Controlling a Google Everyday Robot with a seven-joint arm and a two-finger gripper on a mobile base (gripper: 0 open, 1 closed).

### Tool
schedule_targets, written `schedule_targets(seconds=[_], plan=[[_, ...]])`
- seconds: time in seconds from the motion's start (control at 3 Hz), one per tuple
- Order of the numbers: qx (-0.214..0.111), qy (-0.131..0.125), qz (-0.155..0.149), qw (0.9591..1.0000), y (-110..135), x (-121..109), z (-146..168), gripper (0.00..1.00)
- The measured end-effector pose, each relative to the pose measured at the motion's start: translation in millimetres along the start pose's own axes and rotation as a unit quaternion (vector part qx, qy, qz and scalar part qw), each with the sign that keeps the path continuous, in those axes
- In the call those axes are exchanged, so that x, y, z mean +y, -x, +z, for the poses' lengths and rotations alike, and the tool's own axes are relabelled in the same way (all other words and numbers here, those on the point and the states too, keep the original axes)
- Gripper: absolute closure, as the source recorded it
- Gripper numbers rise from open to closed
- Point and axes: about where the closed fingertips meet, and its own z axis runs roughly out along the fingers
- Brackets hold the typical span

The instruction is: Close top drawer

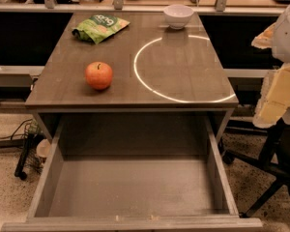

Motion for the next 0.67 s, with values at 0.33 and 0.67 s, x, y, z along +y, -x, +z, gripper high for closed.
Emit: schedule_targets(seconds=[0.33,0.67], plan=[[0.000,0.000,0.000,1.0000,0,0,0,0.00],[-0.003,0.014,-0.030,0.9995,-2,-11,2,0.00]])
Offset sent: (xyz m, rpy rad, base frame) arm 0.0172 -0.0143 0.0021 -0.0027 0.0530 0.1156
